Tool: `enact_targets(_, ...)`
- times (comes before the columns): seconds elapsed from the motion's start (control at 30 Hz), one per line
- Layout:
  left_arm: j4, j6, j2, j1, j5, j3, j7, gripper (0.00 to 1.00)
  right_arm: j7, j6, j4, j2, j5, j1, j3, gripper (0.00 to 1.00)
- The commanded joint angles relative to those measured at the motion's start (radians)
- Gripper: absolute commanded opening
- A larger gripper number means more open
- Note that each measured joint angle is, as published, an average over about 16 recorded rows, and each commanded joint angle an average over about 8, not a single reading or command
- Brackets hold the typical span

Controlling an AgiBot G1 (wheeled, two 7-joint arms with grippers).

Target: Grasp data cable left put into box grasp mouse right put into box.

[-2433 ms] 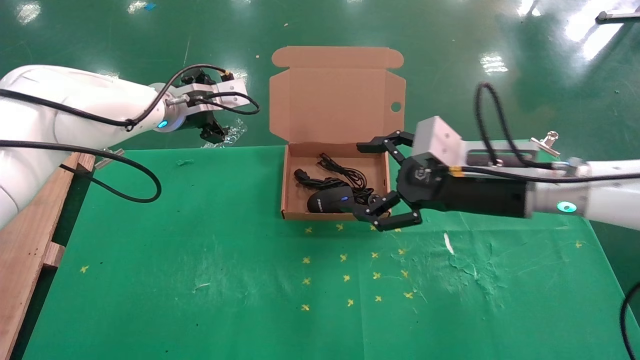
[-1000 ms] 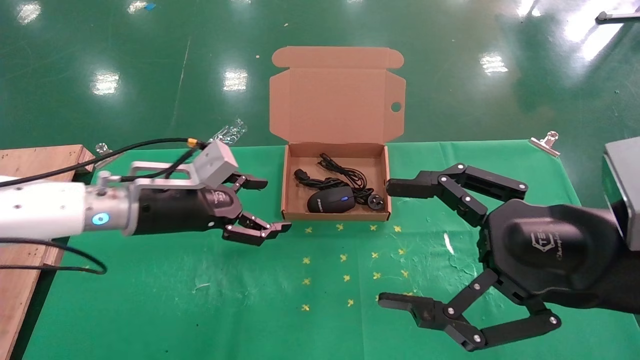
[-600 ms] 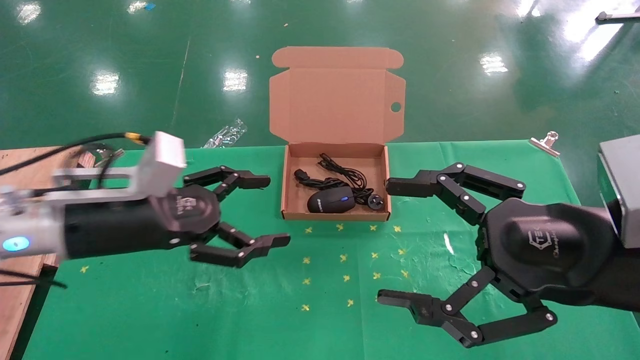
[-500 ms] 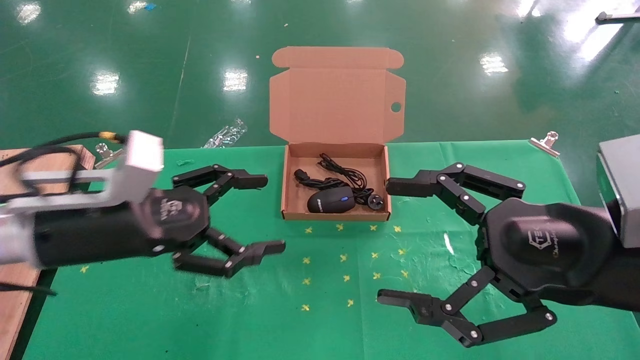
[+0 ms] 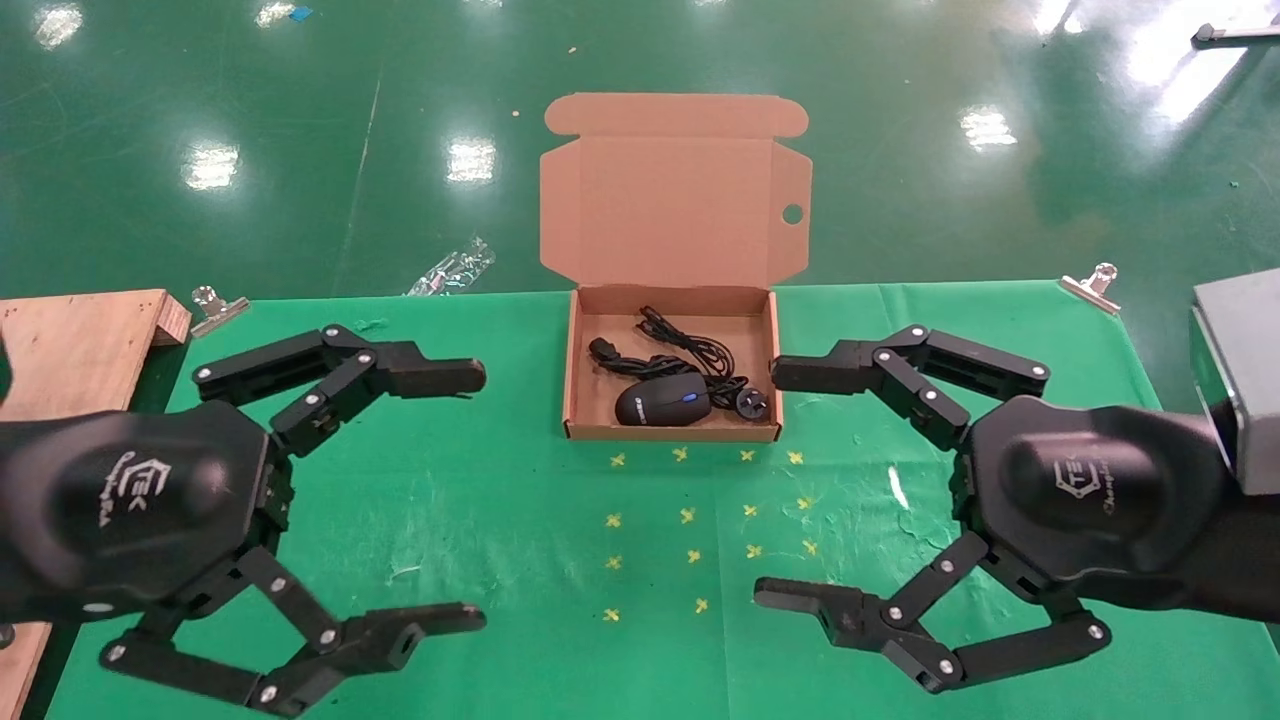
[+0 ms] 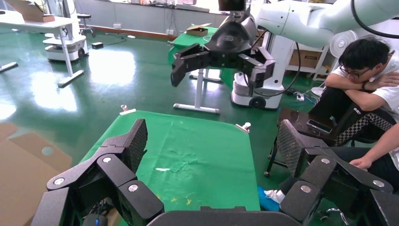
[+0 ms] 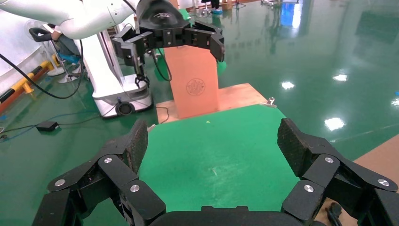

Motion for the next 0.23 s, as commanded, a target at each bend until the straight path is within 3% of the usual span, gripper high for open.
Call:
enact_targets(0.03, -0.008, 0.010, -0.007, 0.008, -0.016, -0.011, 0.003, 1.00, 0.000, 0.000, 0.000, 0.000, 0.000, 0.000, 0.000, 1.00)
enact_targets(0.23, -0.001, 0.001, -0.001, 0.001, -0.003, -0.001, 0.000, 1.00, 0.000, 0.000, 0.000, 0.000, 0.000, 0.000, 0.000, 1.00)
